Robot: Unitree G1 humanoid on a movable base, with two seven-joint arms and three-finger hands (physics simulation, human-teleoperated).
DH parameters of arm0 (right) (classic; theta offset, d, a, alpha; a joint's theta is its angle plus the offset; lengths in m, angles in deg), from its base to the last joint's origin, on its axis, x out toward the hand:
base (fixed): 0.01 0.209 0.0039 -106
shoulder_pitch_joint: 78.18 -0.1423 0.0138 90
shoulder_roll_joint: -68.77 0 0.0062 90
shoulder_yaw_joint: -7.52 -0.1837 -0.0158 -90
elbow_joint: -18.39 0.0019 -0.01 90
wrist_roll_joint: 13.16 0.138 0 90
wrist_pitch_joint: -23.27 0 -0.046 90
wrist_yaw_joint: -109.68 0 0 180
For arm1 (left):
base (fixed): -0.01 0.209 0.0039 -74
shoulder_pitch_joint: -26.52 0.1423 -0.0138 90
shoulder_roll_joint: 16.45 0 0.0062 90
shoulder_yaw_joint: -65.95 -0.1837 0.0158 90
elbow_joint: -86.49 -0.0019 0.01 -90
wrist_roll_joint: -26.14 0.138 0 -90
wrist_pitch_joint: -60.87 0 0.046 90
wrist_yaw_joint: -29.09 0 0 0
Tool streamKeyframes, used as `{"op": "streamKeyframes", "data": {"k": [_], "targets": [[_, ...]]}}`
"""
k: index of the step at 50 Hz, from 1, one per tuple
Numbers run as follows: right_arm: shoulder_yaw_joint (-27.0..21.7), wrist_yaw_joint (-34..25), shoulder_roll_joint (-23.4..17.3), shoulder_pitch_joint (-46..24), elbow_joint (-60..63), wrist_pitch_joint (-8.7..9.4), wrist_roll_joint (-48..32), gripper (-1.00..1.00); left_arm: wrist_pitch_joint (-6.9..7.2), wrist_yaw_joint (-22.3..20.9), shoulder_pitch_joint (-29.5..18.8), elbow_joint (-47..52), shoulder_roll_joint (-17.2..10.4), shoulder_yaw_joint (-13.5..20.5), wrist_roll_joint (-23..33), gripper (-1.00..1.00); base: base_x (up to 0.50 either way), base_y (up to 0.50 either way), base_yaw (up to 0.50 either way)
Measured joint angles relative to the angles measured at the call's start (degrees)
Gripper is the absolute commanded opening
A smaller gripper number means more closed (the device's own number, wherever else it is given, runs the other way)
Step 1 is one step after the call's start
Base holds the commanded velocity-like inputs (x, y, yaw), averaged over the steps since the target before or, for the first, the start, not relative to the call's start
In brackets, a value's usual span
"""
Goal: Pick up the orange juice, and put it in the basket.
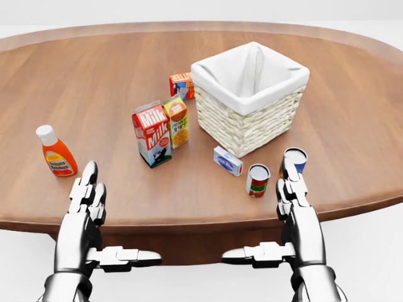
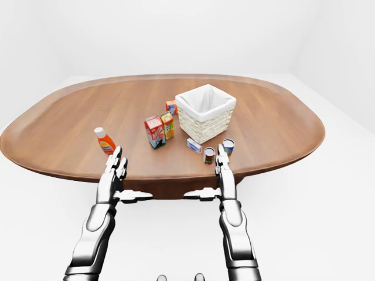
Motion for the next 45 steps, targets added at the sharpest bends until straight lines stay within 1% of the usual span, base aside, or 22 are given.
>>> {"op": "streamKeyframes", "data": {"k": [6, 13, 20, 21, 24, 29, 33, 39, 45], "targets": [[-0.6, -0.7, -0.4, 0.2, 0.1, 0.22, 0.2, 1.00, 0.06, -0.6, 0.0, 0.1, -0.3, 0.6, -0.3, 1.00, 0.00, 0.00, 0.00], [-1.0, -1.2, -0.5, 0.1, -0.3, 0.16, 0.3, 1.00, 0.52, -1.1, 0.1, 0.4, -0.5, 0.9, -0.5, 1.00, 0.00, 0.00, 0.00], [-1.1, -1.5, -0.6, 0.3, 0.1, 0.39, 0.3, 1.00, 2.56, -1.8, 0.6, 2.6, -0.6, 0.7, -0.3, 1.00, 0.00, 0.00, 0.00], [-1.1, -1.5, -0.6, 0.3, 0.2, 0.41, 0.3, 1.00, 2.97, -1.8, 0.7, 3.1, -0.6, 0.7, -0.2, 1.00, 0.00, 0.00, 0.00], [-1.1, -1.6, -0.6, 0.4, 0.4, 0.50, 0.3, 1.00, 4.95, -1.8, 0.7, 5.3, -0.6, 0.8, -0.3, 1.00, 0.00, 0.00, 0.00], [-1.0, -1.7, -0.5, 0.5, 0.7, 0.63, 0.4, 1.00, 4.95, -1.1, -0.2, 8.1, -0.6, 1.2, -0.2, 1.00, 0.00, 0.00, 0.00], [-0.9, -1.5, -0.3, 0.7, 1.5, 0.81, 0.7, 1.00, 4.95, 0.4, -1.4, 11.2, -0.5, 1.5, -0.3, 1.00, 0.00, 0.00, 0.00], [-0.6, -0.9, 0.2, 1.1, 4.3, 2.34, 2.1, 1.00, 4.95, 1.8, -3.8, 17.5, -1.0, 2.8, -1.7, 1.00, 0.00, 0.00, 0.00], [-0.1, 0.5, 0.9, 1.4, 7.2, 3.47, 3.9, 1.00, 4.95, 3.5, -5.2, 23.9, -1.4, 5.3, -5.8, 1.00, 0.00, 0.00, 0.00]]}}
